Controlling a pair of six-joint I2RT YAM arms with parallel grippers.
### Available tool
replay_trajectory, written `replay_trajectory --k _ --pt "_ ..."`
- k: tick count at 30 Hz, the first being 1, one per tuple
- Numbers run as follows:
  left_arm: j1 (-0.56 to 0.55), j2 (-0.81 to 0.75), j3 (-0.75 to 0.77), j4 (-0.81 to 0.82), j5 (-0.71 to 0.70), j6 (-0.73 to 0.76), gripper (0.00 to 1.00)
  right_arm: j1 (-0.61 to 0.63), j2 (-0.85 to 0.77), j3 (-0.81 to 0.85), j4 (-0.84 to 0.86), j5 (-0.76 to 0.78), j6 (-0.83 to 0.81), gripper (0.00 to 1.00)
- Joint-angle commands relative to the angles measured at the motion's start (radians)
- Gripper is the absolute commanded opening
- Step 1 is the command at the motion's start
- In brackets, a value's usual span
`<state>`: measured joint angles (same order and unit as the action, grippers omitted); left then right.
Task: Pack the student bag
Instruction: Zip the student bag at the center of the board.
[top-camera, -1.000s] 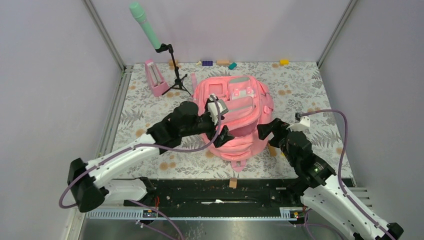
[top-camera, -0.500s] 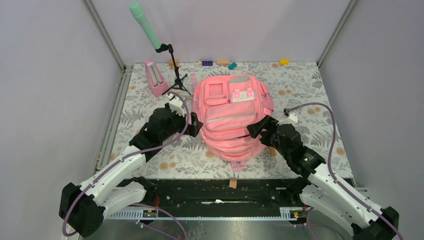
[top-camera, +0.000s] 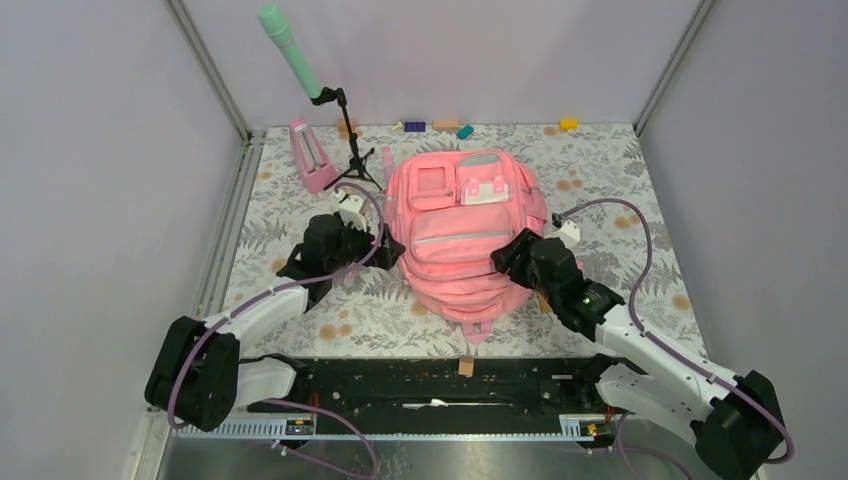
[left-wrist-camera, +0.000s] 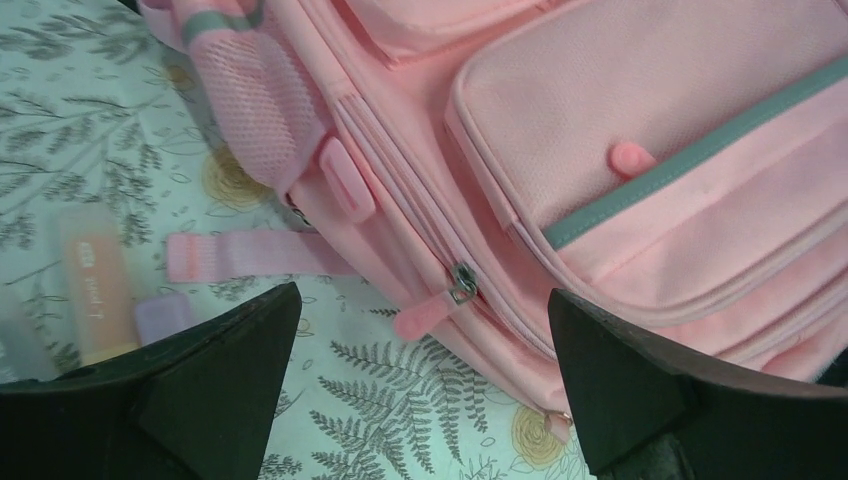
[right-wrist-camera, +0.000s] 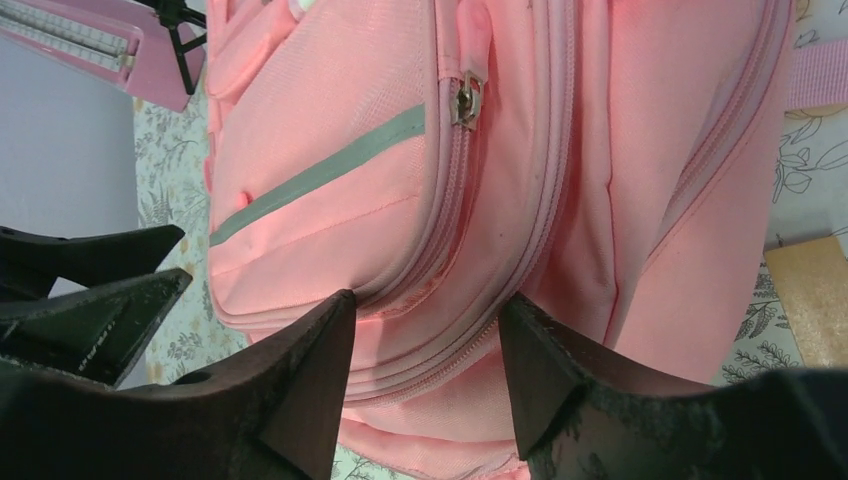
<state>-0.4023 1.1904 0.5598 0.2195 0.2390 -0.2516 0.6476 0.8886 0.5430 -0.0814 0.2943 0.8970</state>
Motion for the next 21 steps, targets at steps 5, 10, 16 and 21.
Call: replay_trajectory --k 5,10,16,21 --pt "0.011 -0.015 -0.131 0.293 0.179 -0.019 0.99 -0.051 0.072 0.057 0.07 -0.004 -0.001 0.24" --pt "0.013 -0.011 -0.135 0.294 0.266 -0.006 0.99 -0.167 0.013 0.046 0.027 -0.055 -0.026 0.0" --pt "0.01 -0.016 -0.159 0.312 0.327 0.001 0.99 -0.35 0.021 0.109 -0.054 -0.255 -0.168 0.0" --pt "-0.007 0.051 -0.109 0.253 0.353 0.032 0.97 -0.424 0.113 0.172 -0.069 -0.441 -0.217 0.0"
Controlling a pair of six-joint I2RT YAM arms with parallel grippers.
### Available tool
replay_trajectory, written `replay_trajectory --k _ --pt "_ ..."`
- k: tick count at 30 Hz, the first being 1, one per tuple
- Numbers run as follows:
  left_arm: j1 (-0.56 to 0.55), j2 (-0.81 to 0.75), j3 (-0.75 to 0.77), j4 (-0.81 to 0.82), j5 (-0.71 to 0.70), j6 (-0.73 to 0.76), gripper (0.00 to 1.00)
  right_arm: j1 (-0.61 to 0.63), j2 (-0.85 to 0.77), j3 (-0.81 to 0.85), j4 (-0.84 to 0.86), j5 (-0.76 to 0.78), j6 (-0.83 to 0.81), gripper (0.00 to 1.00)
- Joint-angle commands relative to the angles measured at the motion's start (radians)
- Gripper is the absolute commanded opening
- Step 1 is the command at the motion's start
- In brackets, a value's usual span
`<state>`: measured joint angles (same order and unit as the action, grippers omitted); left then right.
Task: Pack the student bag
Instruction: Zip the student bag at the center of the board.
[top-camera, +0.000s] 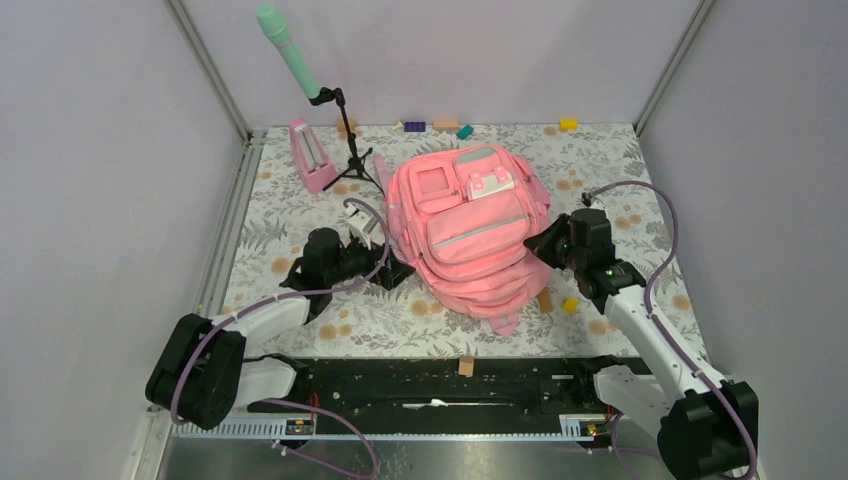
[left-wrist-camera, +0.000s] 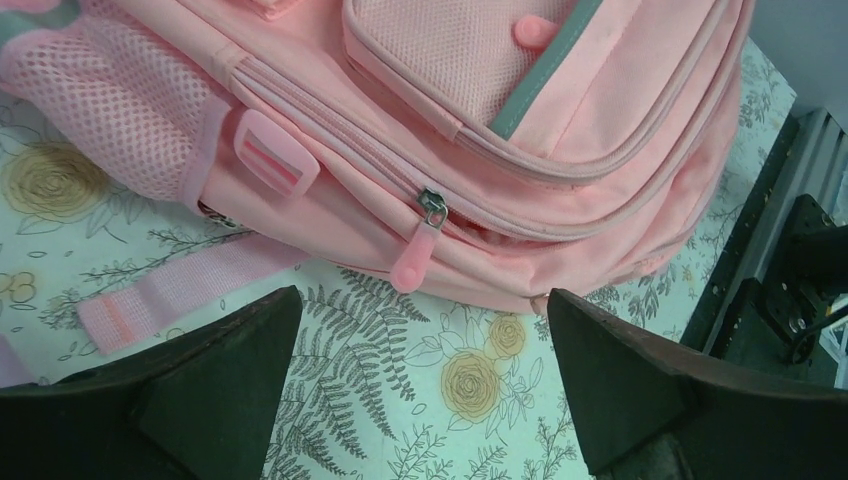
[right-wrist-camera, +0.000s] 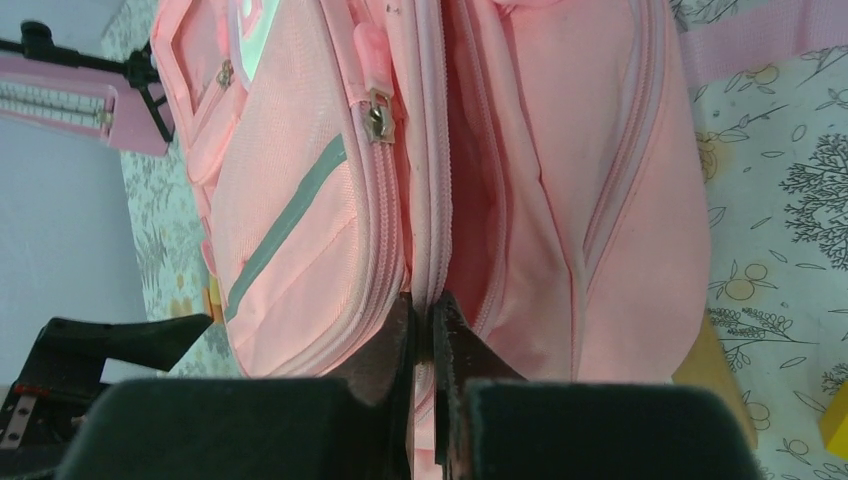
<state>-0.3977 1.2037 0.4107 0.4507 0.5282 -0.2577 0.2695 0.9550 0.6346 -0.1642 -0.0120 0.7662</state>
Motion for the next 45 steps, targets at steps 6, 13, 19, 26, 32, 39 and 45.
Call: replay_trajectory --k 6,13,19,26,32,39,45 --pt "-0.045 0.167 0.117 -0.002 0.063 0.061 0.89 -0.067 0.074 0.09 0.014 -0.216 -0.078 0.0" --pt "-0.047 0.22 0.173 -0.012 0.055 0.069 0.68 -0.07 0.073 0.087 0.011 -0.245 -0.086 0.0" --pt "-0.049 0.28 0.193 -0.027 0.058 0.066 0.64 -0.071 0.079 0.093 0.01 -0.26 -0.086 0.0" --pt "-0.049 0.299 0.197 -0.011 0.079 0.041 0.5 -0.075 0.088 0.1 0.009 -0.268 -0.089 0.0" --pt "-0.049 0.286 0.162 0.025 0.087 0.006 0.19 -0.078 0.089 0.098 0.009 -0.272 -0.092 0.0" --pt "-0.049 0.245 0.108 0.08 0.097 -0.047 0.0 -0.081 0.093 0.099 0.009 -0.278 -0.094 0.0" --pt "-0.065 0.207 0.093 0.061 0.109 -0.058 0.0 -0.081 0.091 0.095 0.009 -0.281 -0.093 0.0"
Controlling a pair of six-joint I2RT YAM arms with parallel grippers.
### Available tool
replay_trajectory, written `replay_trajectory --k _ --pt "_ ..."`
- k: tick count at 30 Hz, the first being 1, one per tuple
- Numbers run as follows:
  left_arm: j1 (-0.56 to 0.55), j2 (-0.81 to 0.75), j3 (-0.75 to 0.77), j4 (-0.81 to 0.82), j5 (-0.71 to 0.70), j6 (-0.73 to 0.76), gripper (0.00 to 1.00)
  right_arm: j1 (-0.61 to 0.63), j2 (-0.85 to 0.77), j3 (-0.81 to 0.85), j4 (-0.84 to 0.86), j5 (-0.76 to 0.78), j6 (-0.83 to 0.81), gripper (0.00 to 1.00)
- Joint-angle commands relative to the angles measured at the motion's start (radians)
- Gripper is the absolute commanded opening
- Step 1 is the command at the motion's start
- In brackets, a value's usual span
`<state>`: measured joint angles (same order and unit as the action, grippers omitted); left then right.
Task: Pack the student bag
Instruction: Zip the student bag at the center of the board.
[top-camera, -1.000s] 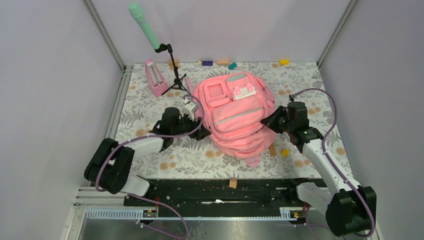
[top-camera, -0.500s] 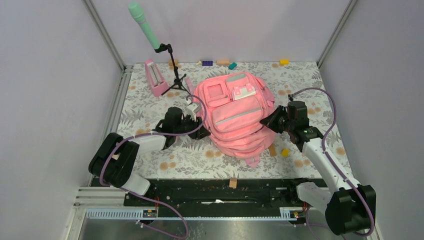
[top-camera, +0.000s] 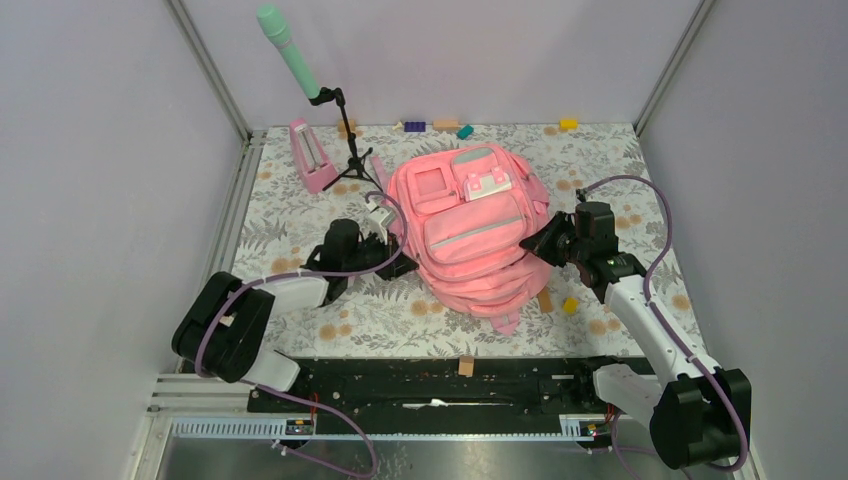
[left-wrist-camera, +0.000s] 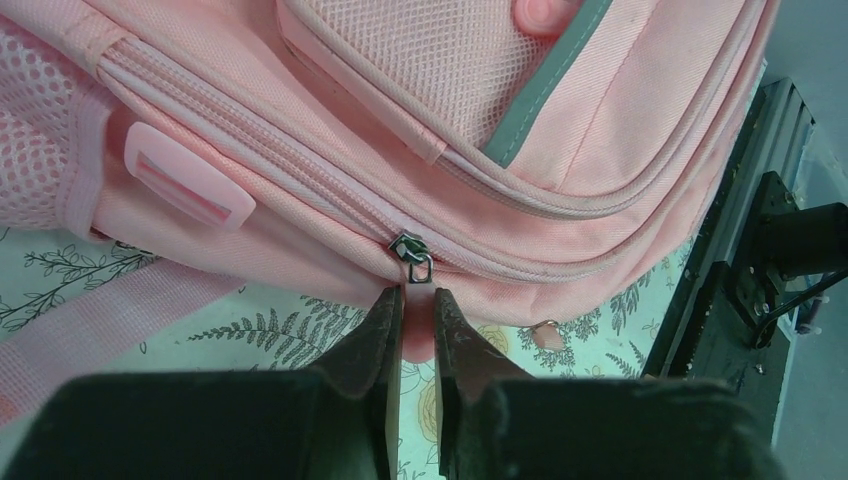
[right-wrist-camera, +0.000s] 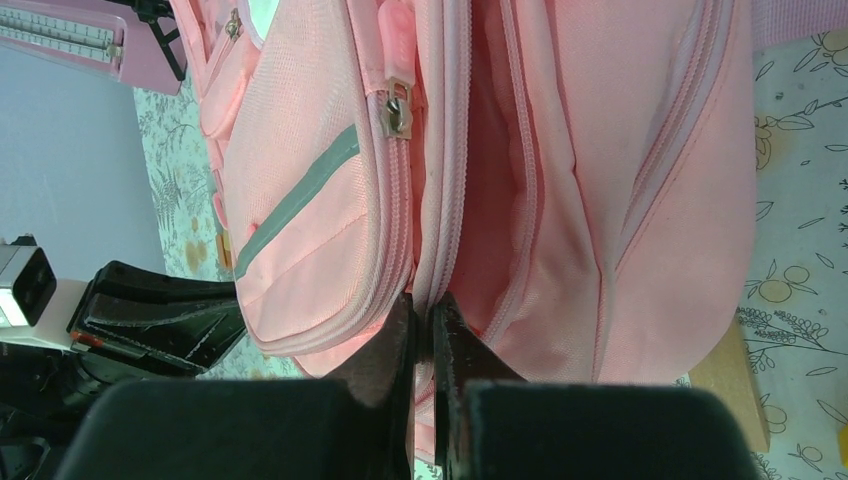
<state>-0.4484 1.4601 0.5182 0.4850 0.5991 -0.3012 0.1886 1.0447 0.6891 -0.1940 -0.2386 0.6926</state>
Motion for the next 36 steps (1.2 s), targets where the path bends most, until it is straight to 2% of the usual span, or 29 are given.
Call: replay_trajectory --k 1,7,16,27,36 --pt "-0.019 -0.059 -0.019 0.022 0.037 -0.017 0.0 0.0 0.001 0.041 0.039 -0.054 -0.019 0.0" --pt "-0.058 -0.115 -0.061 0.052 0.049 -0.074 0.0 0.0 -0.01 0.034 0.039 -0.046 -0.02 0.0" --pt "-0.148 -0.141 -0.09 0.081 -0.006 -0.117 0.0 0.0 -0.021 0.025 0.046 -0.04 -0.014 0.0" --pt "-0.319 -0.097 -0.084 0.23 -0.121 -0.219 0.0 0.0 -0.034 -0.01 0.1 -0.055 0.019 0.0" --pt "-0.426 -0.055 -0.055 0.284 -0.248 -0.269 0.0 0.0 -0.046 -0.041 0.116 -0.045 0.019 0.0"
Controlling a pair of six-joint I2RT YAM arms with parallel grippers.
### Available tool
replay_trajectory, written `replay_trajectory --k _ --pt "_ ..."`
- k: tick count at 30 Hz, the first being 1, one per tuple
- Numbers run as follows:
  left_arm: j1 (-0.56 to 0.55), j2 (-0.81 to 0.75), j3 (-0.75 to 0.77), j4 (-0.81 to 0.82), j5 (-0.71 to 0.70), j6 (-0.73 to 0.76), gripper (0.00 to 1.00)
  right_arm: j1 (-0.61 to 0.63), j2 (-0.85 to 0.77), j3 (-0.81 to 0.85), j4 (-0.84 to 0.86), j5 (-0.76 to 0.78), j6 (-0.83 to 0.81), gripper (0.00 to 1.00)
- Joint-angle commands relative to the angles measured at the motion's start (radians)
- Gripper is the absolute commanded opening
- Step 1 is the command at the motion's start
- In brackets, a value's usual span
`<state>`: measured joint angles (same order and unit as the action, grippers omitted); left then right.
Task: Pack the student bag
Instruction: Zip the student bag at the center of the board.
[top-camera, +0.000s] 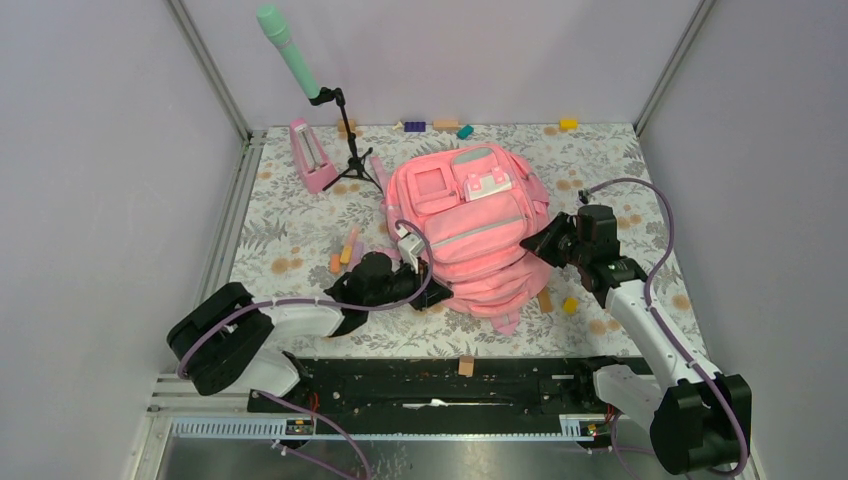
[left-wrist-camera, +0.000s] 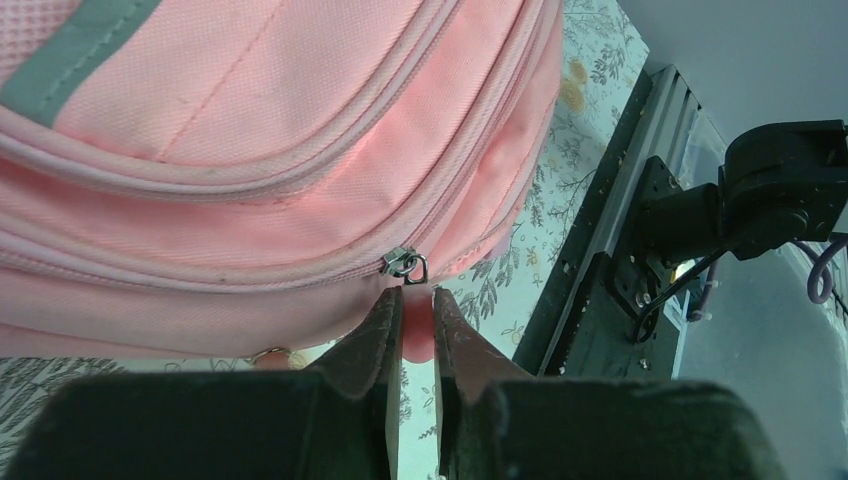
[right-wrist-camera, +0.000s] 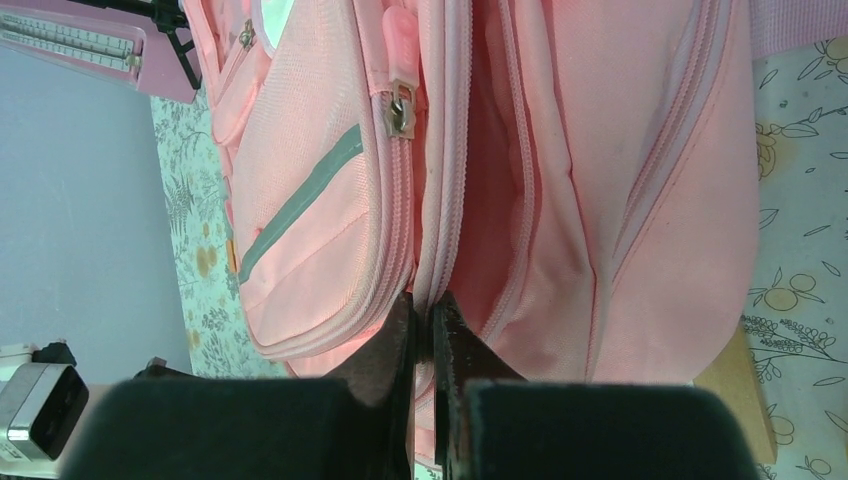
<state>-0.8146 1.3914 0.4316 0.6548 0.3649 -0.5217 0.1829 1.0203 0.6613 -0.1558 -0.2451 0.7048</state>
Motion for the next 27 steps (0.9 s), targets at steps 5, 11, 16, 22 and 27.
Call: replay_trajectory --k 5,11,16,22,27 --pt "-0.132 0.041 0.065 0.155 -0.126 -0.083 0.0 0.007 -0.031 -0.041 0.097 -0.039 0.014 0.0" --pt "-0.219 0.127 0.172 0.158 -0.235 -0.121 0.0 0.01 -0.032 -0.064 0.111 -0.043 0.017 0.0" --pt "-0.259 0.216 0.272 0.173 -0.26 -0.153 0.0 0.013 -0.038 -0.075 0.106 -0.036 -0.001 0.0" --pt "-0.292 0.313 0.389 0.174 -0.252 -0.159 0.0 0.015 -0.043 -0.086 0.092 -0.023 -0.022 0.0" --pt "-0.294 0.319 0.399 0.178 -0.27 -0.158 0.0 0.015 -0.051 -0.078 0.062 -0.007 -0.052 0.0"
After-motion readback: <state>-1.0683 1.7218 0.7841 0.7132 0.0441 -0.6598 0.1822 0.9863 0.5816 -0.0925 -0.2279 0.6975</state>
